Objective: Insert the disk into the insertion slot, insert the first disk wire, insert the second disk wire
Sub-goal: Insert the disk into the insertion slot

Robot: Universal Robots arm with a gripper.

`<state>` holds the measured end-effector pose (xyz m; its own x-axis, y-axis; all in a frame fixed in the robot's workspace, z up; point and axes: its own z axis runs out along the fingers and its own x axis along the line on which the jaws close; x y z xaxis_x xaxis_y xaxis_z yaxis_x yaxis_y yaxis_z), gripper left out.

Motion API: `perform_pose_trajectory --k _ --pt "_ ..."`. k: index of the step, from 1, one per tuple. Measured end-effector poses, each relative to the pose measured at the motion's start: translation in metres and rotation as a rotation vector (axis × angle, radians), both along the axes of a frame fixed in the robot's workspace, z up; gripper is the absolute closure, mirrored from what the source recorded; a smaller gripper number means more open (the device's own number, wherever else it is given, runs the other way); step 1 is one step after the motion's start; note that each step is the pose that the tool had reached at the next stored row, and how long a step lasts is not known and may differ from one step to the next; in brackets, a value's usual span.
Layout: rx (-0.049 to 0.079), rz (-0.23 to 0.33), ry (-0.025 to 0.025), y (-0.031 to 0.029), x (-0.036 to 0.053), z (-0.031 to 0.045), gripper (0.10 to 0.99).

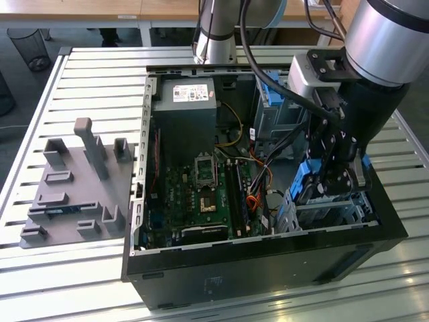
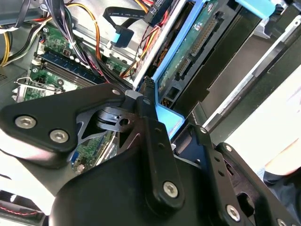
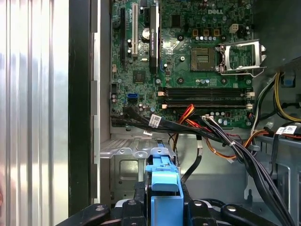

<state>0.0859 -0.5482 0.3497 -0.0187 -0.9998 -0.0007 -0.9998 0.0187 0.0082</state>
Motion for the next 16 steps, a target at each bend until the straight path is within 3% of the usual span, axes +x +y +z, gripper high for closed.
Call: perform_pose_trajectory --k 5,6,12,14,16 --pt "0.000 0.000 0.0000 0.0000 0.0000 -0.0017 0.714" --pt "-0.001 0.000 0.0000 0.0000 0.0000 -0.0019 0.651" --pt "0.000 0.000 0.0000 0.0000 0.0000 -0.0022 0.651" --pt "0.000 0.000 0.0000 0.0000 0.0000 -0.0022 0.663" --pt "0.000 0.000 0.0000 0.0000 0.0000 -0.0022 0.788"
